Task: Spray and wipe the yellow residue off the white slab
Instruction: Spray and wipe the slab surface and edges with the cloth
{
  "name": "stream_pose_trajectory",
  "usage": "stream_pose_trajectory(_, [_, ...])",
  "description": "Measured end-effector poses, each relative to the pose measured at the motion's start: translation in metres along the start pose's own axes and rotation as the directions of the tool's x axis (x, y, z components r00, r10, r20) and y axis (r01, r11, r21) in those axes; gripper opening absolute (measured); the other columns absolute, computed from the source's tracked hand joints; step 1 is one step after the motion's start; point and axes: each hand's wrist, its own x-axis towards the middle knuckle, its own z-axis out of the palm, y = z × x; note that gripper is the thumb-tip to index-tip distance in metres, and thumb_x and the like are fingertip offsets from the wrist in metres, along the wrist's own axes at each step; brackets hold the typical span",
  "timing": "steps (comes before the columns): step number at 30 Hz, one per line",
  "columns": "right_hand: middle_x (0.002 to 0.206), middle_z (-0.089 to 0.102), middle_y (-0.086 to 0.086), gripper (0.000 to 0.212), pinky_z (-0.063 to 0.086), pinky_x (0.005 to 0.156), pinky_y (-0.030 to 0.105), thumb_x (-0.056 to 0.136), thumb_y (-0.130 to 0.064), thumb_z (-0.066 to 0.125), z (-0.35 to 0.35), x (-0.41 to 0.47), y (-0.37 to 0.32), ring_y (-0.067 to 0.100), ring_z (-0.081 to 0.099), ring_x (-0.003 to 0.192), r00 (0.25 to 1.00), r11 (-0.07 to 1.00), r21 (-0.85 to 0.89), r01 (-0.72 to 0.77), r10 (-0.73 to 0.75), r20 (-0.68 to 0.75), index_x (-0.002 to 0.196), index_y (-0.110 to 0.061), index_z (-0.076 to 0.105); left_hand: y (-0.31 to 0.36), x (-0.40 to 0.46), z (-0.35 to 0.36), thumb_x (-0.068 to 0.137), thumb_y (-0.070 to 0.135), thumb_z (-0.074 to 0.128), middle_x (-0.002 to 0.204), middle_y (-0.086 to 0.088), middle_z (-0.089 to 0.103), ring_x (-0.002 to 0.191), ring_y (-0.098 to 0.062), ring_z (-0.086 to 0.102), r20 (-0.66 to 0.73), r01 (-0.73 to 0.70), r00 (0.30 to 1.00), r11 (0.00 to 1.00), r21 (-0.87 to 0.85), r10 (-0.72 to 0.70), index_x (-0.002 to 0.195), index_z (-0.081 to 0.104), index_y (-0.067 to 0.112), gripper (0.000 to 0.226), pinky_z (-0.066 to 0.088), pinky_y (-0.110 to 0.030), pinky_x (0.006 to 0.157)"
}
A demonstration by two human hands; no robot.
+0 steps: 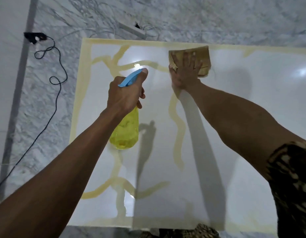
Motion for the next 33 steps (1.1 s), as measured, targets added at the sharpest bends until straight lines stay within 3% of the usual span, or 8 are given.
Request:
stream_pose_trajectory(7, [0.141, 0.056, 0.019, 0.052, 0.037, 0.102, 0.071, 0.091, -0.051, 0.044, 0.038, -0.080, 0.011, 0.047, 0.051, 0.130, 0.996, 0.992, -0.084, 0.090, -0.089, 0.018, 0.136, -0.031, 0.061, -0.023, -0.041, -0.004, 0.097, 0.062, 0.065, 0.076, -0.016, 0.077, 0.057, -0.031, 0.073, -0.012, 0.051, 0.999, 0.999, 0.018, -0.051, 0.078, 0.072, 0.002, 0.063, 0.067, -0.049, 0.072])
stream_pose_trajectory(11, [0.141, 0.055, 0.022, 0.056, 0.035, 0.099, 0.073, 0.088, -0.051, 0.044, 0.056, -0.156, 0.016, 0.050, 0.052, 0.128, 0.979, 0.983, -0.090, 0.162, -0.149, 0.137, 0.135, -0.028, 0.062, -0.036, -0.088, -0.014, 0.097, 0.061, 0.065, 0.081, -0.016, 0.078, 0.049, -0.024, 0.068, 0.006, 0.037, 0.999, 0.999, 0.022, -0.038, 0.078, 0.073, 0.006, 0.058, 0.064, -0.036, 0.065])
stream_pose_trajectory(16, [0.146, 0.048, 0.026, 0.063, 0.029, 0.101, 0.076, 0.089, -0.050, 0.038, 0.085, -0.271, 0.025, 0.054, 0.044, 0.132, 0.990, 0.986, -0.088, 0.139, -0.135, 0.053, 0.141, -0.019, 0.055, -0.069, -0.164, -0.032, 0.097, 0.060, 0.065, 0.082, -0.016, 0.079, 0.047, -0.020, 0.067, 0.049, -0.020, 0.999, 0.999, 0.040, 0.018, 0.077, 0.072, 0.013, 0.052, 0.055, -0.022, 0.050])
stream_pose_trajectory(21, [0.142, 0.051, 0.029, 0.069, 0.033, 0.094, 0.078, 0.086, -0.051, 0.037, 0.132, -0.363, 0.034, 0.057, 0.049, 0.125, 0.981, 0.988, 0.021, 0.153, -0.155, 0.116, 0.146, -0.017, 0.046, -0.110, -0.230, -0.040, 0.097, 0.062, 0.064, 0.083, -0.015, 0.079, 0.045, -0.019, 0.066, 0.097, -0.032, 0.995, 0.998, 0.045, 0.028, 0.079, 0.072, 0.016, 0.049, 0.055, -0.023, 0.052])
stream_pose_trajectory(23, [0.154, 0.035, 0.028, 0.070, 0.033, 0.099, 0.076, 0.095, -0.055, 0.028, 0.134, -0.393, 0.034, 0.055, 0.040, 0.134, 0.982, 0.992, 0.038, 0.122, -0.126, 0.138, 0.155, -0.018, 0.029, -0.124, -0.254, -0.042, 0.097, 0.062, 0.064, 0.081, -0.014, 0.079, 0.047, -0.021, 0.067, 0.119, -0.033, 0.993, 0.998, 0.058, 0.026, 0.078, 0.073, 0.011, 0.055, 0.059, -0.030, 0.059])
stream_pose_trajectory(26, [0.167, -0.007, 0.014, 0.065, 0.006, 0.117, 0.060, 0.105, -0.052, 0.023, 0.104, -0.443, 0.012, 0.040, 0.007, 0.151, 0.986, 1.000, -0.003, 0.012, -0.012, 0.167, 0.160, -0.023, 0.004, -0.140, -0.280, -0.043, 0.097, 0.062, 0.064, 0.076, -0.012, 0.078, 0.051, -0.024, 0.069, 0.135, -0.042, 0.990, 0.997, 0.067, 0.033, 0.079, 0.074, 0.005, 0.060, 0.064, -0.039, 0.069])
stream_pose_trajectory(30, [0.167, -0.007, 0.010, 0.064, -0.006, 0.119, 0.060, 0.106, -0.049, 0.024, 0.104, -0.481, -0.006, 0.039, -0.008, 0.152, 0.923, 0.994, 0.072, -0.078, 0.044, 0.383, 0.159, -0.023, 0.001, -0.147, -0.307, -0.049, 0.098, 0.060, 0.064, 0.077, -0.014, 0.079, 0.045, -0.022, 0.066, 0.146, -0.090, 0.986, 0.993, 0.076, 0.078, 0.076, 0.073, 0.008, 0.058, 0.062, -0.035, 0.066])
stream_pose_trajectory(33, [0.164, 0.021, 0.012, 0.064, 0.011, 0.122, 0.055, 0.104, -0.054, 0.026, 0.079, -0.491, -0.017, 0.036, 0.017, 0.151, 0.896, 0.943, 0.258, -0.210, 0.080, 0.436, 0.156, -0.017, 0.025, -0.145, -0.317, -0.058, 0.098, 0.061, 0.064, 0.076, -0.014, 0.079, 0.046, -0.022, 0.067, 0.144, -0.127, 0.983, 0.990, 0.066, 0.116, 0.074, 0.072, 0.011, 0.056, 0.062, -0.035, 0.066])
